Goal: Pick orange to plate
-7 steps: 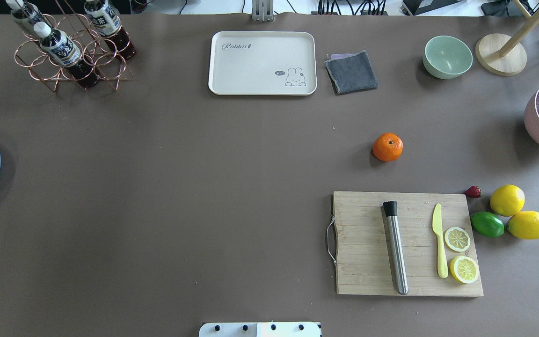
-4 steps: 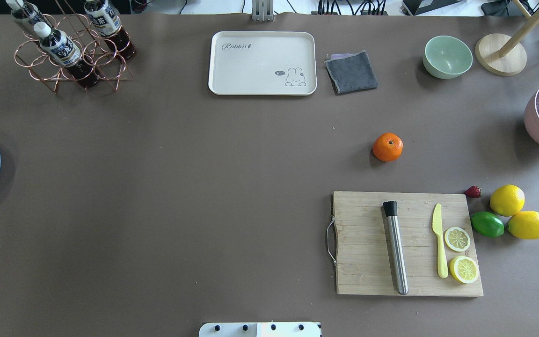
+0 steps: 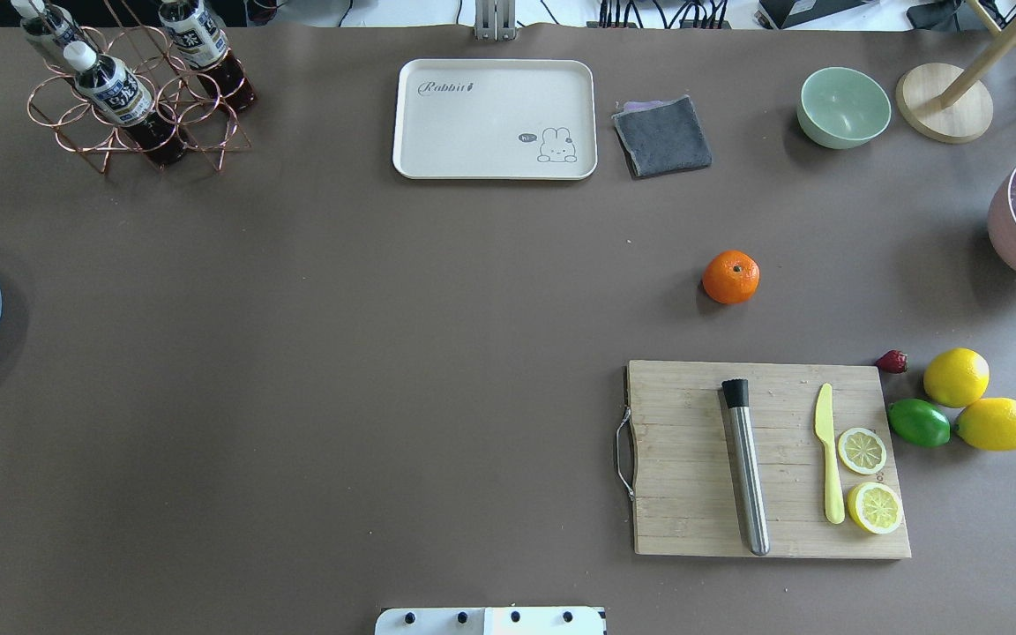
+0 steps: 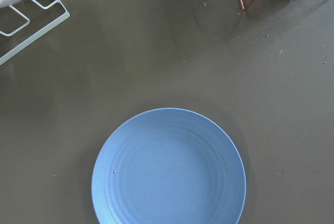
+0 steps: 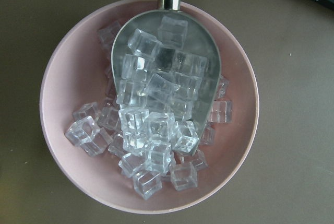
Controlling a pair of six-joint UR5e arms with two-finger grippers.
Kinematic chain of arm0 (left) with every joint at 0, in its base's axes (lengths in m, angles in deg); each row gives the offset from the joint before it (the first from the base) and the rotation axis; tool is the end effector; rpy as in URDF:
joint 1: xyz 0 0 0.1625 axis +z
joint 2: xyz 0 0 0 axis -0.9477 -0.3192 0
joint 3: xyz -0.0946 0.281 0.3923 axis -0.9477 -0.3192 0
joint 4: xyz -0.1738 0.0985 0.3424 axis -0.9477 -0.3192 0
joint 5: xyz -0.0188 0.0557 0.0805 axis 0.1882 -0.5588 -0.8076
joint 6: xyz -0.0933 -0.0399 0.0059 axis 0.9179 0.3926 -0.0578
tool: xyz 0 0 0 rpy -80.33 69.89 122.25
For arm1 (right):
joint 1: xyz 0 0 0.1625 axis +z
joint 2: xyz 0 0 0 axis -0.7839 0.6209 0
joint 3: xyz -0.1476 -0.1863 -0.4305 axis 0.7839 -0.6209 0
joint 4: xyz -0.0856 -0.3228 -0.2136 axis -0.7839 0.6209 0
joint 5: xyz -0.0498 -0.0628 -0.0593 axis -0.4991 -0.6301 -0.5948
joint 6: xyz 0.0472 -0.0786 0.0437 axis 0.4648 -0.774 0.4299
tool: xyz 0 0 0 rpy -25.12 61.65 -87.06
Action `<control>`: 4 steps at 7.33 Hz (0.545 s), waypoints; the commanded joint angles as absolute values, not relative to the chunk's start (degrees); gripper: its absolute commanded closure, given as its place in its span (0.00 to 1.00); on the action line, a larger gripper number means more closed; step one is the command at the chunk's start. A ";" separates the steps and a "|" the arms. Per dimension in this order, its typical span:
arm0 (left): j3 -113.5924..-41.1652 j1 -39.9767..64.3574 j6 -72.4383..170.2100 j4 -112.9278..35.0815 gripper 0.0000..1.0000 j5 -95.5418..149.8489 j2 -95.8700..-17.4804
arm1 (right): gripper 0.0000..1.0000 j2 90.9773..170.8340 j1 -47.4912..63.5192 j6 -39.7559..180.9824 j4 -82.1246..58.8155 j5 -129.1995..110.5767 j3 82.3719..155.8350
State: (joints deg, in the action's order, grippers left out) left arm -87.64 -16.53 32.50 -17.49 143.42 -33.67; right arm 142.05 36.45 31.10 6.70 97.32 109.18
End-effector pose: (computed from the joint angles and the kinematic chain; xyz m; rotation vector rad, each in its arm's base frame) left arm -0.0415 -0.4547 0.6474 0.2051 0.8321 0.1534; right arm 0.0500 -0.5478 0.7183 0.0765 -0.6945 -0.3991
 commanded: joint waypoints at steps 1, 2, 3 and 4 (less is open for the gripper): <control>-87.49 -16.50 32.57 -17.57 0.02 143.43 -33.74 | 0.00 141.96 36.45 31.17 6.70 97.39 109.25; -87.57 -16.50 32.57 -17.65 0.02 143.43 -33.74 | 0.00 141.96 36.45 31.17 6.70 97.31 109.25; -87.14 -16.50 32.57 -17.57 0.02 143.43 -33.83 | 0.00 141.96 36.45 31.17 6.70 97.48 109.69; -87.39 -16.94 32.57 -17.39 0.02 143.35 -33.57 | 0.00 142.04 36.45 31.17 6.70 98.26 109.78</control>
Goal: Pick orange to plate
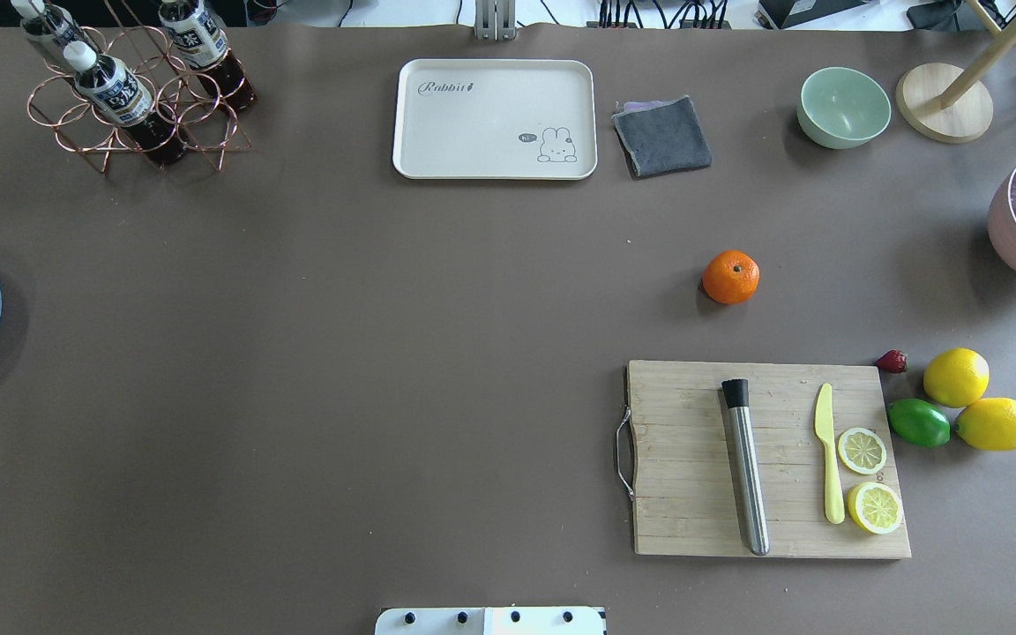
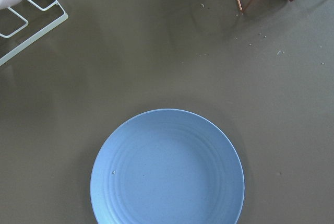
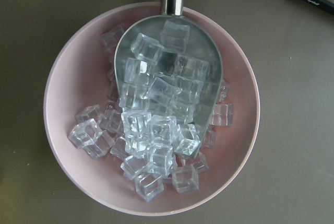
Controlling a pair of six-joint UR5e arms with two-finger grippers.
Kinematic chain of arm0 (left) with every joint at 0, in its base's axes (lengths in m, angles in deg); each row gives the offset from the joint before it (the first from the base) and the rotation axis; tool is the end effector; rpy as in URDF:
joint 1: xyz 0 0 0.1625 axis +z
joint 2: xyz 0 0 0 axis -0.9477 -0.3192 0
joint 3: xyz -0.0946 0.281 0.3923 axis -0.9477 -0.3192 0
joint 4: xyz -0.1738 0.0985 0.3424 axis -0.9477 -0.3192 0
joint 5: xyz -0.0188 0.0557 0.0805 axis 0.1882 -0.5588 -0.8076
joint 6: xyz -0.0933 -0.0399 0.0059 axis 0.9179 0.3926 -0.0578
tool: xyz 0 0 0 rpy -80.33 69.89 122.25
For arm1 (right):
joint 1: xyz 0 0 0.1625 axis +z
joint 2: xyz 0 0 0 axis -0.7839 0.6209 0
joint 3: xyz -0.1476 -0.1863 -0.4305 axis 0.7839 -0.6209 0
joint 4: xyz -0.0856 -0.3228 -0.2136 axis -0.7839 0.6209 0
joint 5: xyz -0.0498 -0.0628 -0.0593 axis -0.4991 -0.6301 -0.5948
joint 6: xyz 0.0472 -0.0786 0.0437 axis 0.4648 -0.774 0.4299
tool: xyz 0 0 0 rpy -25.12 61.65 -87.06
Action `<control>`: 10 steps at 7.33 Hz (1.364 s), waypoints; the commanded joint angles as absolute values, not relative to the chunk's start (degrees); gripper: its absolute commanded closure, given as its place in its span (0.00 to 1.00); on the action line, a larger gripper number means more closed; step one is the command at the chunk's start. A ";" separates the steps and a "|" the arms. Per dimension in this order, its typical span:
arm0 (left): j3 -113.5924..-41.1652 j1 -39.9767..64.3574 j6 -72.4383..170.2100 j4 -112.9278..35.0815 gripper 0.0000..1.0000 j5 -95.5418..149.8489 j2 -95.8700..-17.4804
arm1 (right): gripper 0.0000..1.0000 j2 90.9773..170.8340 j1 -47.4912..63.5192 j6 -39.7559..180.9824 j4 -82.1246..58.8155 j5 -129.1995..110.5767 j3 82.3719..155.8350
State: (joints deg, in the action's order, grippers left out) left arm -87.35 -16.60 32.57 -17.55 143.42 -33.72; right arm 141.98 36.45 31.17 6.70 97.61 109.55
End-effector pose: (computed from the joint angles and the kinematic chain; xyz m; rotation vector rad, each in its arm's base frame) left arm -0.0420 -0.4551 0.6493 0.2021 0.8322 0.1498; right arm 0.0495 -0.5489 0.7143 0.0844 -0.6983 -0.4002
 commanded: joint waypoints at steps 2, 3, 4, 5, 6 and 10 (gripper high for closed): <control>-86.52 -16.94 32.57 -17.48 0.02 143.08 -33.57 | 0.00 142.13 36.45 31.17 6.70 98.80 109.78; -86.69 -17.03 32.57 -17.48 0.02 143.26 -33.57 | 0.00 142.22 36.45 31.17 6.70 100.10 109.78; -86.52 -17.03 32.57 -17.48 0.02 143.08 -33.57 | 0.00 142.13 36.45 31.17 6.70 100.29 109.95; -86.43 -16.94 32.66 -17.48 0.02 143.26 -33.57 | 0.00 142.13 36.45 31.17 6.70 100.64 109.78; -86.34 -16.86 32.75 -17.39 0.02 143.26 -33.65 | 0.00 142.05 36.45 31.17 6.70 100.73 109.78; -86.43 -16.68 32.66 -17.65 0.02 143.34 -33.65 | 0.00 142.05 36.45 31.17 5.39 100.73 109.52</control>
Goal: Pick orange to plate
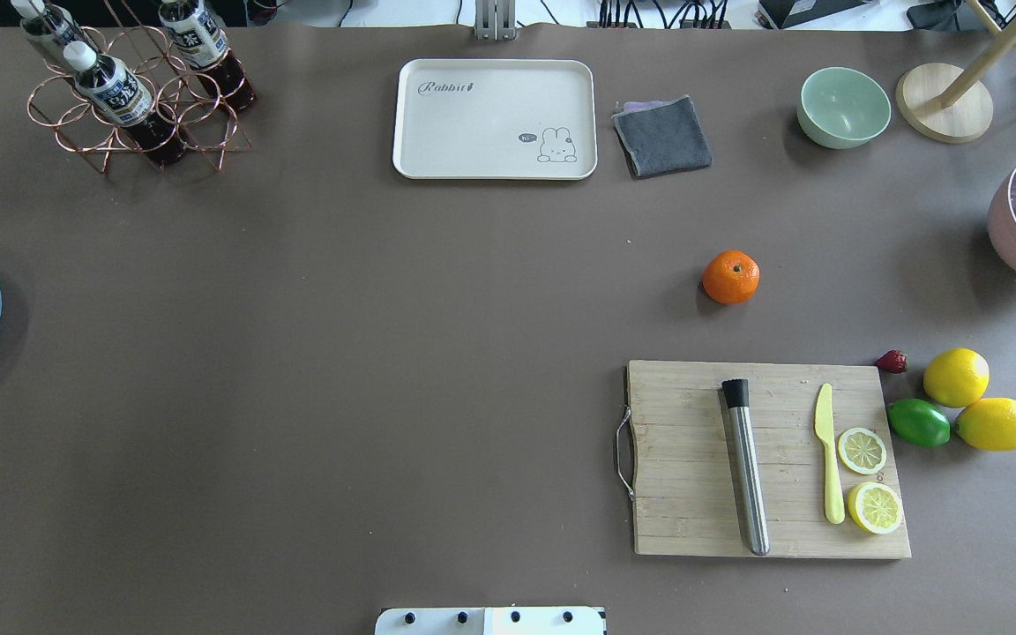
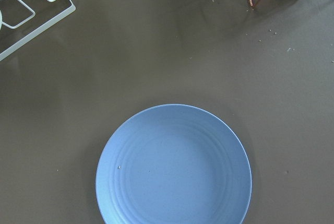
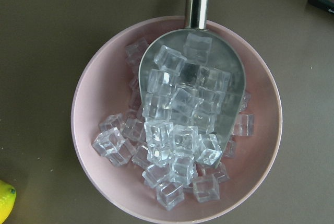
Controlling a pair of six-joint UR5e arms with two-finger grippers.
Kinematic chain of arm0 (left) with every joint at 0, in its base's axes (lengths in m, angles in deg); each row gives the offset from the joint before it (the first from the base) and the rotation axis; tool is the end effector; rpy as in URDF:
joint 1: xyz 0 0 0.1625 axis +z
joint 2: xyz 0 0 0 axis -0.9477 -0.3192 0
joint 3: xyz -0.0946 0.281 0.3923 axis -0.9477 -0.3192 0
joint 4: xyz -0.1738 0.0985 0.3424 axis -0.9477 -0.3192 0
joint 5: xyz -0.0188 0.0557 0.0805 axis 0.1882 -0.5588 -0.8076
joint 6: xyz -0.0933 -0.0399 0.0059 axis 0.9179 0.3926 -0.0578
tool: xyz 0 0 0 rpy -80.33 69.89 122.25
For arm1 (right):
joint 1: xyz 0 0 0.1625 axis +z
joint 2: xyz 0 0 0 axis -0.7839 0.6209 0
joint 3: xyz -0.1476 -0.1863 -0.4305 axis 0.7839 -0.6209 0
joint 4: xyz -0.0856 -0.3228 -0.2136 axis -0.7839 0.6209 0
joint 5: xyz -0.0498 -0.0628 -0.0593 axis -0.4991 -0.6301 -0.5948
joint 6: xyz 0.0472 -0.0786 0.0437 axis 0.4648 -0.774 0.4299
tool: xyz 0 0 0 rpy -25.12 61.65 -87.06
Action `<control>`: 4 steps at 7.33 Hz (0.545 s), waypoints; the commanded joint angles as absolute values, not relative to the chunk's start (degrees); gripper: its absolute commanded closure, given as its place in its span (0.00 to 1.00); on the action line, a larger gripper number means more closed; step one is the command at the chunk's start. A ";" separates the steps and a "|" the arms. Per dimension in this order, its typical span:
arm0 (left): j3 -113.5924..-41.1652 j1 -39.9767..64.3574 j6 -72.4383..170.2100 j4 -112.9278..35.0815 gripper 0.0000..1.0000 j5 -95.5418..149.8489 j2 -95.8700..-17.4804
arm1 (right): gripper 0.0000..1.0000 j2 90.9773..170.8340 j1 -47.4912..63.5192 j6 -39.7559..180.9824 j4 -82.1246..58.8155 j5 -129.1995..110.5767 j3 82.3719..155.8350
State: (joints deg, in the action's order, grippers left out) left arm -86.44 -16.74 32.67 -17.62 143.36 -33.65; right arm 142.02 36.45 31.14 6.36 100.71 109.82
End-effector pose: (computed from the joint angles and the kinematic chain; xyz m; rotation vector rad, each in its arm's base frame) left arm -0.0432 -0.4545 0.6574 0.1874 0.8314 0.1392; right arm 0.0454 -0.5493 0.7083 0.1042 -0.7501 -0.4004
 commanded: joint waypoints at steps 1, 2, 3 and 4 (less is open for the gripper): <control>-86.43 -16.59 32.66 -17.65 0.02 143.34 -33.65 | 0.00 142.74 36.45 31.17 3.90 100.73 109.17; -86.43 -16.59 32.66 -17.65 0.02 143.34 -33.65 | 0.00 142.75 36.45 31.17 3.88 100.73 109.17; -86.43 -16.59 32.66 -17.65 0.02 143.26 -33.74 | 0.00 142.84 36.45 31.17 3.88 100.73 108.99; -86.52 -16.51 32.57 -17.74 0.02 143.34 -33.74 | 0.00 142.92 36.45 31.17 3.88 100.73 108.73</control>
